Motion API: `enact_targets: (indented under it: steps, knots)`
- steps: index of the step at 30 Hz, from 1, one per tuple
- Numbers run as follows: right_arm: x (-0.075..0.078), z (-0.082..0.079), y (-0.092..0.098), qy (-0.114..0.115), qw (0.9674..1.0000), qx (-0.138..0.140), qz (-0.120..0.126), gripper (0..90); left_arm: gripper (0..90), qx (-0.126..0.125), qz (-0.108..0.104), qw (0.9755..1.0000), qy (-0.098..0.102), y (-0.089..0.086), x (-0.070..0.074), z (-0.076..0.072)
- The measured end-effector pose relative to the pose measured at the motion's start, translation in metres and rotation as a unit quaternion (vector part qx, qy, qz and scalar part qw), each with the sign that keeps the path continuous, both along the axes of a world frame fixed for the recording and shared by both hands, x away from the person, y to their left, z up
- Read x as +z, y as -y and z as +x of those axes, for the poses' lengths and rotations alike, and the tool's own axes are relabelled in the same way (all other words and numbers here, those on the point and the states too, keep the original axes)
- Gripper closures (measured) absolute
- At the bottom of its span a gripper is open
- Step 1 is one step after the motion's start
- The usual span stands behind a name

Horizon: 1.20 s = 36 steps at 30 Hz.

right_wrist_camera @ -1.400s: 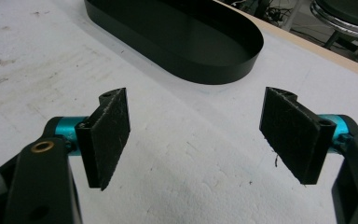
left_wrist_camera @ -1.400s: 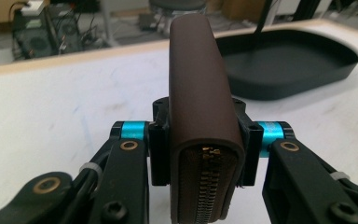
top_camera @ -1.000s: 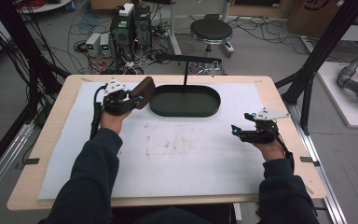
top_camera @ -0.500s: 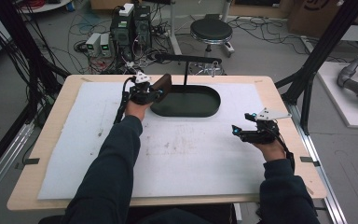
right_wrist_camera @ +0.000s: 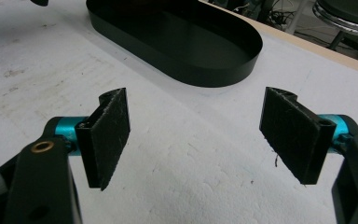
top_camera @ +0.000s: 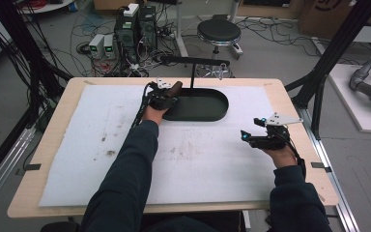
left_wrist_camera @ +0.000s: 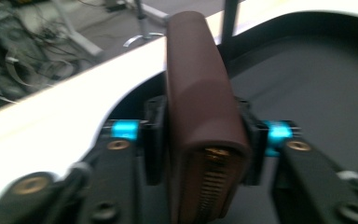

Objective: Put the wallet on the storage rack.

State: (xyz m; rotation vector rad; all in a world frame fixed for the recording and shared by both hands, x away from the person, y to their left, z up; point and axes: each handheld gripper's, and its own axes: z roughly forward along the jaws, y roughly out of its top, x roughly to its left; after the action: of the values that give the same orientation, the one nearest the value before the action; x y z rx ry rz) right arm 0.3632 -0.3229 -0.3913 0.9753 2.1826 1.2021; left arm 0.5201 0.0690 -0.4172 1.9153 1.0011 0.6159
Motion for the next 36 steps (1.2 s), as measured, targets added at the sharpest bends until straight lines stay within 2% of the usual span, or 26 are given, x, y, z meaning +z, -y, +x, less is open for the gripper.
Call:
enact_targets:
  steps: [1, 2, 7, 9, 11, 12, 13, 14, 15, 21, 25, 26, 27, 28, 29, 30, 32, 36]
  knots:
    - [0.000, 0.000, 0.000, 0.002, 1.0000, 0.000, -0.001, 24.7, 49.4, -0.004, -0.012, 0.9999, -0.004, 0.000, 0.001, -0.002]
    - [0.000, 0.000, 0.000, 0.002, 1.0000, 0.001, -0.001, 24.7, 48.4, -0.004, -0.012, 0.9999, -0.004, 0.000, 0.001, -0.002]
    - [0.001, -0.002, -0.001, 0.001, 1.0000, 0.001, -0.001, 24.7, 44.6, -0.016, -0.048, 0.9987, -0.012, -0.003, 0.008, -0.008]
    - [0.002, -0.002, -0.002, 0.004, 1.0000, 0.002, -0.001, 24.7, 44.5, -0.021, -0.066, 0.9976, -0.009, -0.005, 0.011, -0.011]
    - [0.002, -0.002, -0.002, 0.005, 1.0000, 0.002, -0.001, 24.7, 44.3, -0.024, -0.075, 0.9969, -0.006, -0.006, 0.013, -0.014]
    - [0.002, -0.002, -0.003, 0.005, 1.0000, 0.002, 0.000, 24.7, 44.3, -0.031, -0.091, 0.9953, -0.012, -0.007, 0.014, -0.016]
    - [0.002, -0.002, -0.003, 0.004, 1.0000, 0.002, 0.001, 24.7, 44.3, -0.031, -0.091, 0.9953, -0.012, -0.007, 0.014, -0.016]
    - [0.002, -0.003, -0.003, 0.003, 1.0000, 0.001, 0.000, 24.7, 44.7, -0.039, -0.102, 0.9938, -0.019, -0.006, 0.012, -0.016]
    - [0.002, -0.002, -0.003, 0.004, 1.0000, 0.002, 0.000, 24.7, 45.1, -0.045, -0.104, 0.9932, -0.023, -0.006, 0.012, -0.016]
    - [0.002, -0.002, -0.003, 0.003, 1.0000, 0.001, -0.001, 24.7, 45.3, -0.045, -0.097, 0.9940, -0.021, 0.000, 0.011, -0.019]
    - [0.001, -0.001, -0.003, 0.003, 1.0000, 0.004, -0.002, 24.7, 45.3, -0.038, -0.097, 0.9944, -0.019, -0.005, 0.013, -0.026]
    - [0.001, -0.001, -0.002, 0.002, 1.0000, 0.002, -0.003, 24.7, 45.3, -0.035, -0.103, 0.9940, -0.012, -0.012, 0.014, -0.034]
    - [0.001, -0.001, -0.002, 0.002, 1.0000, 0.002, -0.001, 24.7, 45.3, -0.035, -0.103, 0.9940, -0.012, -0.012, 0.014, -0.034]
    - [0.001, -0.001, -0.002, 0.002, 1.0000, 0.003, -0.003, 24.7, 44.8, -0.034, -0.109, 0.9934, -0.008, -0.017, 0.015, -0.038]
    - [0.000, -0.001, -0.002, 0.002, 1.0000, 0.002, -0.001, 24.7, 43.0, -0.035, -0.129, 0.9910, 0.000, -0.027, 0.017, -0.048]
    - [0.000, -0.001, -0.002, 0.002, 1.0000, 0.002, -0.001, 24.7, 40.9, -0.035, -0.129, 0.9910, 0.000, -0.027, 0.017, -0.048]
    - [0.000, -0.001, -0.002, 0.002, 1.0000, 0.004, 0.000, 24.6, 33.7, -0.035, -0.147, 0.9885, 0.007, -0.037, 0.020, -0.059]
    - [-0.001, -0.001, -0.003, 0.001, 1.0000, 0.008, 0.000, 24.6, 27.3, -0.035, -0.169, 0.9842, 0.041, -0.062, 0.026, -0.084]
